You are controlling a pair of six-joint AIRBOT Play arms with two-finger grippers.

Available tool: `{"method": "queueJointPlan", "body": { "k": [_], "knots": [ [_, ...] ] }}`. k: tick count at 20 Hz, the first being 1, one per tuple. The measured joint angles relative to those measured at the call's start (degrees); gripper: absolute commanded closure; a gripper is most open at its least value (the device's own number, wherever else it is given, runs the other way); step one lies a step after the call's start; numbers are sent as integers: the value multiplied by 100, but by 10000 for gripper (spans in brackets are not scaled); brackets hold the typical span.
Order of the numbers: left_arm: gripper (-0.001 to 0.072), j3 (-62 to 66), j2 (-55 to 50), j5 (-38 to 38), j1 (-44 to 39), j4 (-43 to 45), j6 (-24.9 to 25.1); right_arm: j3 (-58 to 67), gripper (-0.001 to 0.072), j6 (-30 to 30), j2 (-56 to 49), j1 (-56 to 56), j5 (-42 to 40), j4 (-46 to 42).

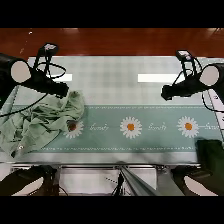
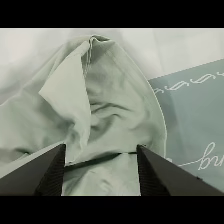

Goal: Fold the shirts.

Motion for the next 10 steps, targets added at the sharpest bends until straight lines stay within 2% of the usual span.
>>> {"method": "queueJointPlan", "body": {
  "k": [10],
  "knots": [
    [166,0,0,-2,0,0,-2,0,106,0,0,0,-87,15]
  ]
}}
